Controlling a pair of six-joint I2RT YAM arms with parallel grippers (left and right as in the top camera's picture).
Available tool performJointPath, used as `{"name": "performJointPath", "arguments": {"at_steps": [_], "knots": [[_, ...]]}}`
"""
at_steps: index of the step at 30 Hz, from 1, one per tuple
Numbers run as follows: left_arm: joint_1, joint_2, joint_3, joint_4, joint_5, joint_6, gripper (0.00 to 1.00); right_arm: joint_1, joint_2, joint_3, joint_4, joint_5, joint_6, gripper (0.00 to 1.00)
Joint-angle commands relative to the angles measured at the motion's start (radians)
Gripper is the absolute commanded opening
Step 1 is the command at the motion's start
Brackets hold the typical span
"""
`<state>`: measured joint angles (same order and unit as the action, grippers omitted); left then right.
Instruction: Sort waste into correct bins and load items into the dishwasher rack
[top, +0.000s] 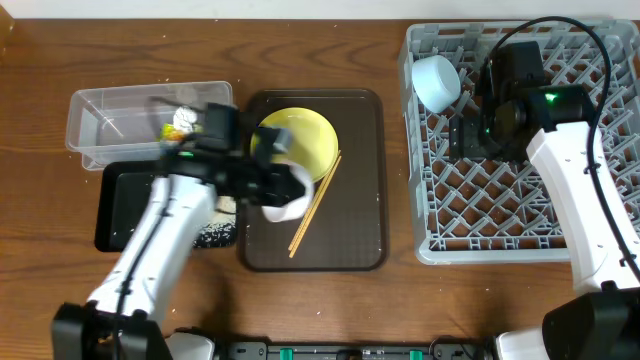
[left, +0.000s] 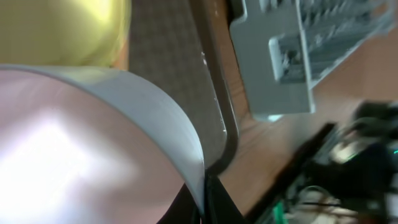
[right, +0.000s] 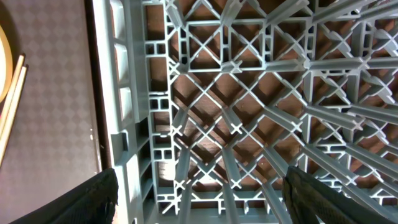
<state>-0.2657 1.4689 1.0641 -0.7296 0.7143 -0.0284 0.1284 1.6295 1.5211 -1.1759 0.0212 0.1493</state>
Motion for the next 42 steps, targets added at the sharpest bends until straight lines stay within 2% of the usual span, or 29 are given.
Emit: {"name": "performJointPath", "arguments": {"at_steps": [1, 8, 15, 20, 23, 26, 34, 41, 42], "knots": [[-0.138, 0.043, 0.0, 0.055, -0.2, -0.093, 0.08, -0.003, -0.016, 0.002, -0.006, -0.004, -0.008, 0.83], [-0.335, 0.156, 0.0, 0.184, -0.285, -0.169, 0.07, -0.003, -0.016, 0.002, -0.014, -0.004, -0.008, 0.83], [-0.389, 0.204, 0.0, 0.228, -0.307, -0.17, 0.08, -0.003, -0.016, 0.002, -0.014, -0.003, -0.008, 0.83], [-0.388, 0.203, 0.0, 0.235, -0.304, -0.173, 0.21, -0.002, -0.016, 0.002, -0.014, -0.003, -0.008, 0.84], [-0.387, 0.2, 0.001, 0.235, -0.304, -0.173, 0.26, -0.002, -0.016, 0.002, -0.013, -0.003, -0.008, 0.84], [-0.38, 0.184, 0.012, 0.226, -0.305, -0.173, 0.35, -0.002, -0.016, 0.002, -0.01, -0.003, -0.008, 0.84], [-0.257, -0.014, 0.031, 0.105, -0.354, -0.173, 0.49, 0.008, -0.016, 0.002, 0.044, -0.059, -0.008, 0.91], [-0.031, -0.24, 0.031, -0.132, -0.497, -0.173, 0.52, 0.076, -0.013, 0.002, 0.126, -0.234, -0.056, 0.89], [0.008, -0.267, 0.031, -0.159, -0.502, -0.173, 0.55, 0.09, -0.013, 0.001, 0.132, -0.237, -0.063, 0.89]]}}
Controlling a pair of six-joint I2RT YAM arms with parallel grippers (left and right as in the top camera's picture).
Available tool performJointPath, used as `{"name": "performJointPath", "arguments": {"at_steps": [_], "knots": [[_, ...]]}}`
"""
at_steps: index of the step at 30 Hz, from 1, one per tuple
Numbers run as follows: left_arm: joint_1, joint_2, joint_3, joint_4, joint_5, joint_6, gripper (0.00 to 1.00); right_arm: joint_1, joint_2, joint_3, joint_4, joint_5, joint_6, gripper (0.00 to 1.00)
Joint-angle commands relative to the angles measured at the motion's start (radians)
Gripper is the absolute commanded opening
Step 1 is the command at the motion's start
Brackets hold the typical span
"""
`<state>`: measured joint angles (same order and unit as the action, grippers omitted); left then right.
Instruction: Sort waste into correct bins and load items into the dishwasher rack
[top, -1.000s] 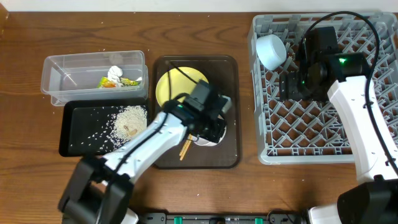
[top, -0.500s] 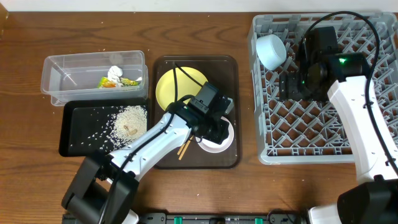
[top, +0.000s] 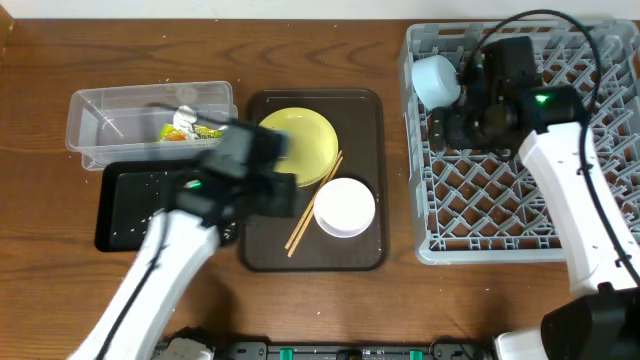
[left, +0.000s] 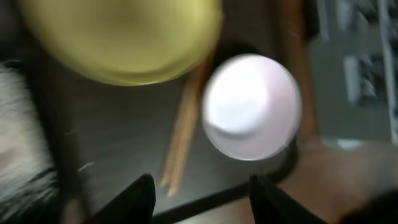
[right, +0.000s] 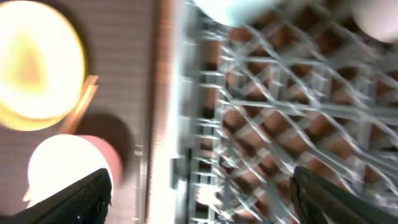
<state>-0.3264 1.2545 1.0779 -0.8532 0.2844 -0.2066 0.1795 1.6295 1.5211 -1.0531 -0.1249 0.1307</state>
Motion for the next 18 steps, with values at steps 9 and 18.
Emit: {"name": "performJointPath", "arguments": {"at_steps": [9, 18], "knots": [[0.362, -0.142, 0.016, -0.138, -0.071, -0.028, 0.64, 0.209, 0.056, -0.017, 0.024, -0.082, -0.068, 0.89], [0.404, -0.116, -0.003, -0.146, -0.068, -0.028, 0.65, 0.308, 0.201, -0.033, 0.024, -0.082, -0.035, 0.73]]}}
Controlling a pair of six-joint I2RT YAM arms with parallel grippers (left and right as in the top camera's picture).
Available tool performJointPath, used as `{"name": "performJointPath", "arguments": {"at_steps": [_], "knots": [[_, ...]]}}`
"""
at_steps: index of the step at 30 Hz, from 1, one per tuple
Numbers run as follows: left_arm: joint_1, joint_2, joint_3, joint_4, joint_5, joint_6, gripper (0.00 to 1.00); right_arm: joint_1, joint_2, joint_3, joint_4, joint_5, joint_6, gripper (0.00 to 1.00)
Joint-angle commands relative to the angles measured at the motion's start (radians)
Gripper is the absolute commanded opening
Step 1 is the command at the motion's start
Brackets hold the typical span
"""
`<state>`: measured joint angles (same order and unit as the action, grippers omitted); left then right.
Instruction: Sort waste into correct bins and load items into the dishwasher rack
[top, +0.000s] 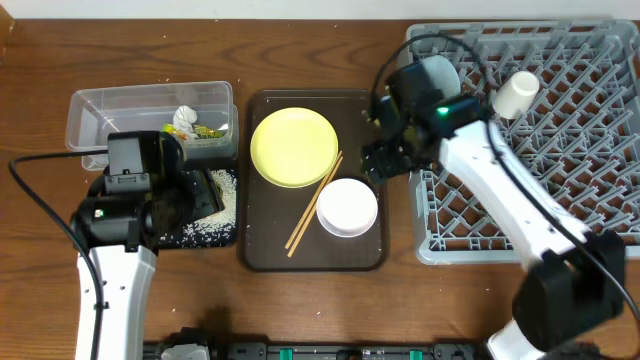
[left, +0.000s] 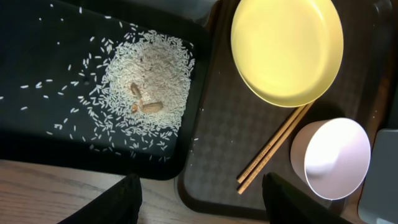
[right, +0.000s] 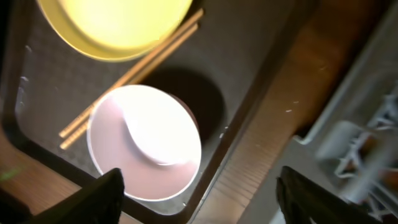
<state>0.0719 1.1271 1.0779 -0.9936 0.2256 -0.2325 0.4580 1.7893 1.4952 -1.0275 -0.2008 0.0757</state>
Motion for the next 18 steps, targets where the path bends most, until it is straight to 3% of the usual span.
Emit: {"name": "performJointPath", "arguments": {"at_steps": [1, 10, 14, 17, 18], "knots": [[0.006, 0.016, -0.005, -0.006, -0.009, -0.002, 0.65, 0.039, 0.064, -0.007, -0.002, -0.006, 0.035, 0.69], [0.006, 0.039, -0.008, -0.011, -0.01, -0.002, 0.65, 0.076, 0.231, -0.007, -0.02, -0.006, 0.044, 0.49], [0.006, 0.041, -0.008, -0.013, -0.01, -0.002, 0.65, 0.075, 0.257, -0.007, -0.018, -0.005, 0.045, 0.18], [0.006, 0.041, -0.008, -0.013, -0.009, -0.002, 0.65, 0.058, 0.249, -0.005, -0.011, 0.032, 0.071, 0.01], [0.006, 0.041, -0.008, -0.013, -0.009, -0.002, 0.65, 0.053, 0.243, -0.004, -0.013, 0.05, 0.074, 0.01]]}}
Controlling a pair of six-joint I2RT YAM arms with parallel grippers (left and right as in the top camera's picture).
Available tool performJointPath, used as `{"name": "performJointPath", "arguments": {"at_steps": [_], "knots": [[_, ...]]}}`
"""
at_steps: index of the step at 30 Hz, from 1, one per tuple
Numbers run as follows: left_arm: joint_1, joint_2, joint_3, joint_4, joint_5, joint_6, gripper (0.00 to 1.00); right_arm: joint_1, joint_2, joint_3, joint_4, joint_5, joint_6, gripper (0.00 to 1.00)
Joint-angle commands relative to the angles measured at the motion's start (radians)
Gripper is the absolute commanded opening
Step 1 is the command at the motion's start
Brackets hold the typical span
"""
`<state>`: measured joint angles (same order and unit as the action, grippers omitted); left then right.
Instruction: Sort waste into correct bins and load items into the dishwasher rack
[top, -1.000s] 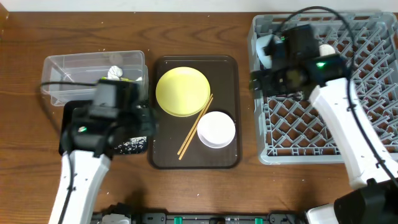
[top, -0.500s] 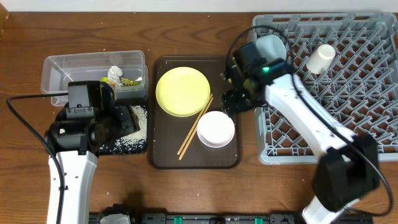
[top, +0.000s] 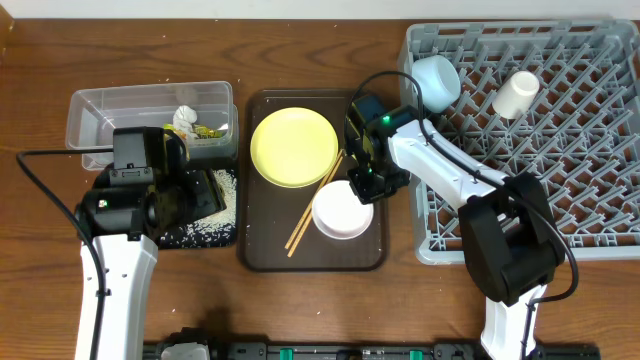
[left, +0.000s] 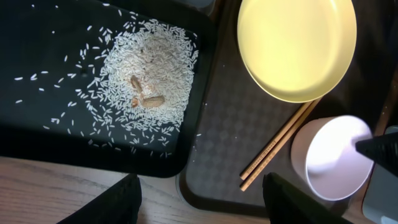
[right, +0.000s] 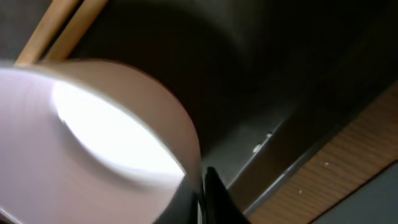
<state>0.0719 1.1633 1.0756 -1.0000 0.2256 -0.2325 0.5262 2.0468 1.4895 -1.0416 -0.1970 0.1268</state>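
A white bowl (top: 340, 214) stands upright on the brown tray (top: 265, 250), beside a pair of chopsticks (top: 315, 205) and a yellow plate (top: 293, 148). My right gripper (top: 366, 186) is down at the bowl's upper right edge. In the right wrist view the right gripper (right: 202, 193) is shut on the bowl's rim (right: 155, 99). My left gripper (left: 202, 210) hangs open over the near edge of the black tray (top: 110, 215), which holds a pile of rice (left: 146, 74). Its fingers (left: 127, 202) are wide apart with nothing between them.
A clear bin (top: 120, 115) with scraps of waste stands behind the black tray. The grey dishwasher rack (top: 560, 200) fills the right side, with a white bowl (top: 436, 80) and a white cup (top: 517, 95) in its far part.
My right gripper was open above the white bowl; now it is low at the bowl's right rim and shut on it. The left arm has barely shifted.
First my left gripper held the white bowl at the brown tray while the right hung over the rack. Then the bowl stood on the tray and the left was open. The left then hung over the black tray, the right over the bowl, whose rim it now grips.
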Motion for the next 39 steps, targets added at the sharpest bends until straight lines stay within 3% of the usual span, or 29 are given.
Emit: {"name": "performJointPath", "arguments": {"at_steps": [1, 11, 20, 27, 32, 35, 39], "knots": [[0.006, 0.005, -0.006, -0.006, -0.009, -0.002, 0.65, -0.021, -0.022, 0.002, 0.0, 0.058, 0.023, 0.01], [0.006, 0.005, -0.006, -0.008, -0.01, -0.002, 0.65, -0.102, -0.303, 0.003, 0.023, 0.275, 0.022, 0.01], [0.006, 0.005, -0.006, -0.009, -0.009, -0.003, 0.65, -0.219, -0.547, 0.003, 0.236, 0.607, -0.033, 0.01], [0.006, 0.005, -0.006, -0.009, -0.009, -0.003, 0.66, -0.317, -0.515, 0.003, 0.369, 0.992, -0.071, 0.01], [0.005, 0.005, -0.006, -0.009, -0.008, -0.01, 0.65, -0.347, -0.434, 0.003, 0.511, 1.181, -0.277, 0.01], [0.005, 0.005, -0.006, -0.009, -0.006, -0.01, 0.65, -0.346, -0.38, 0.003, 0.538, 1.208, -0.358, 0.01], [0.006, 0.005, -0.006, -0.009, -0.006, -0.01, 0.65, -0.345, -0.296, 0.003, 0.533, 1.208, -0.36, 0.01]]}}
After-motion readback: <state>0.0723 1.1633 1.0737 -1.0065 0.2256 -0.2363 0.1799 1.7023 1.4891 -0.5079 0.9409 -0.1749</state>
